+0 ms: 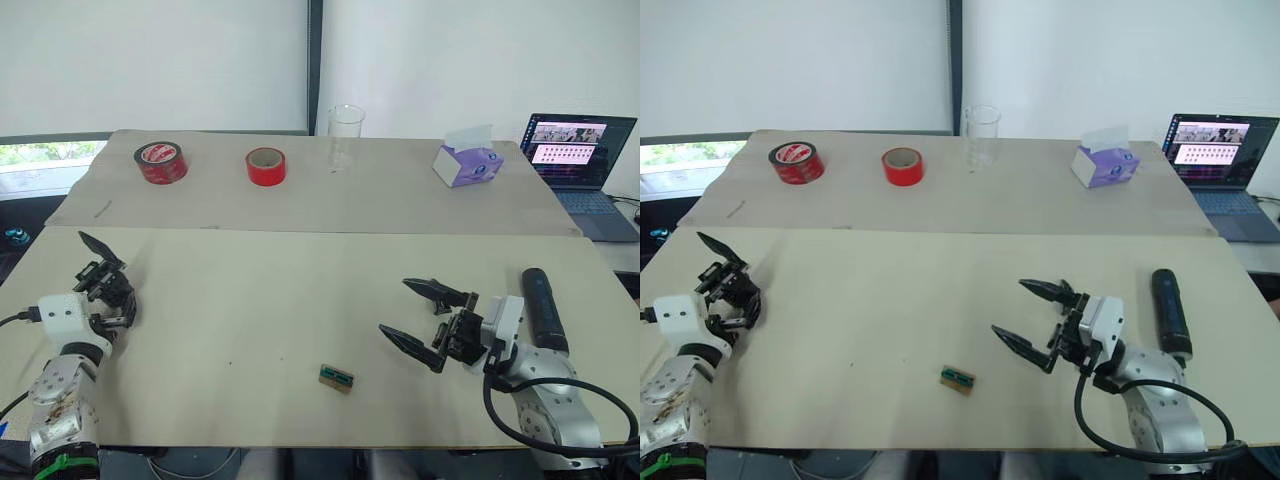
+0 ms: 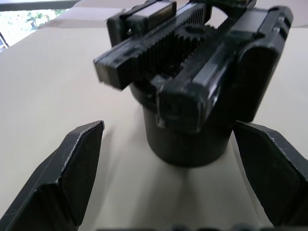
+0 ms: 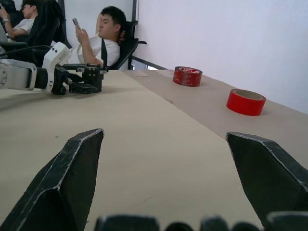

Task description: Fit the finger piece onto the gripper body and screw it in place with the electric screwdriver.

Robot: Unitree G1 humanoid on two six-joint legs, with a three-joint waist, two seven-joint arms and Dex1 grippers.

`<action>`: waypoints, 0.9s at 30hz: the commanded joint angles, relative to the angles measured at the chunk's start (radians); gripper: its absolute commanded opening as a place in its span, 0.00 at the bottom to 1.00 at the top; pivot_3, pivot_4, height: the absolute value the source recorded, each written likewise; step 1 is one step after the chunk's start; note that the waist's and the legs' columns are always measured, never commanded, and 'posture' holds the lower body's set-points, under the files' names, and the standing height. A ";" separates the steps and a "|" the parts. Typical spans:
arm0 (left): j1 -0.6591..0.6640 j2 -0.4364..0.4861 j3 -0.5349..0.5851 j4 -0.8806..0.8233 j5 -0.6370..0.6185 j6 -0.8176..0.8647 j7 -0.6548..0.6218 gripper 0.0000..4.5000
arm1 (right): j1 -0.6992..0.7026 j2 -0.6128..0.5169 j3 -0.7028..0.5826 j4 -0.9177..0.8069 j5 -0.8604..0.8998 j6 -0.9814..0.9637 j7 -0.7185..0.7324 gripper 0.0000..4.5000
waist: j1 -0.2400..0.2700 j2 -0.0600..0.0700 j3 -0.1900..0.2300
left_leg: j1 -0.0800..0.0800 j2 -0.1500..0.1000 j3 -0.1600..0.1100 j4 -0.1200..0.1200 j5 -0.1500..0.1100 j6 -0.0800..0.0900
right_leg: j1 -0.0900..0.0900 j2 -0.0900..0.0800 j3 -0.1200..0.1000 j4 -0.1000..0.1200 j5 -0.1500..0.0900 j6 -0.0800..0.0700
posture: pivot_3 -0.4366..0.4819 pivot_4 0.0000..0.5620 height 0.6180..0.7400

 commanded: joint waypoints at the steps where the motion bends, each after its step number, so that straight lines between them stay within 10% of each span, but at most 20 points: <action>1: -0.029 0.009 -0.020 0.072 0.024 -0.041 -0.007 1.00 | -0.005 -0.010 -0.009 -0.030 0.003 0.003 0.000 1.00 | 0.001 0.001 -0.001 | 0.000 0.000 0.000 0.000 0.000 -0.001 | 0.000 0.000 0.000 0.000 0.001 0.000 | 0.48 0.27 1.00; 7: -0.085 0.015 -0.051 0.174 0.034 -0.102 -0.061 1.00 | 0.000 -0.013 -0.009 -0.014 -0.002 -0.004 0.016 1.00 | 0.006 0.005 -0.002 | 0.000 0.000 0.000 0.000 0.004 0.001 | 0.000 0.002 -0.002 0.000 0.004 0.000 | 0.48 0.27 1.00; 12: -0.110 0.004 -0.054 0.230 0.027 -0.155 -0.075 0.51 | 0.012 -0.016 -0.013 -0.008 -0.002 -0.009 0.031 1.00 | 0.012 0.008 -0.004 | -0.001 -0.001 0.001 0.000 0.005 0.003 | 0.000 0.003 -0.004 -0.001 0.004 0.000 | 0.48 0.27 1.00; 19: -0.071 -0.071 -0.085 0.061 -0.077 -0.192 -0.217 0.51 | 0.049 -0.024 -0.027 -0.017 0.001 -0.016 0.040 1.00 | 0.014 0.010 -0.005 | -0.003 -0.001 0.001 0.001 0.005 0.003 | 0.000 0.002 -0.006 -0.002 0.004 0.001 | 0.48 0.27 1.00; 27: -0.047 -0.144 -0.384 -0.404 -0.066 -0.038 -0.318 0.51 | 0.109 -0.040 -0.042 -0.025 0.008 -0.020 0.061 1.00 | 0.019 0.004 -0.002 | -0.016 -0.001 -0.003 0.004 0.005 0.006 | -0.002 0.002 -0.010 -0.017 0.014 0.003 | 0.48 0.27 1.00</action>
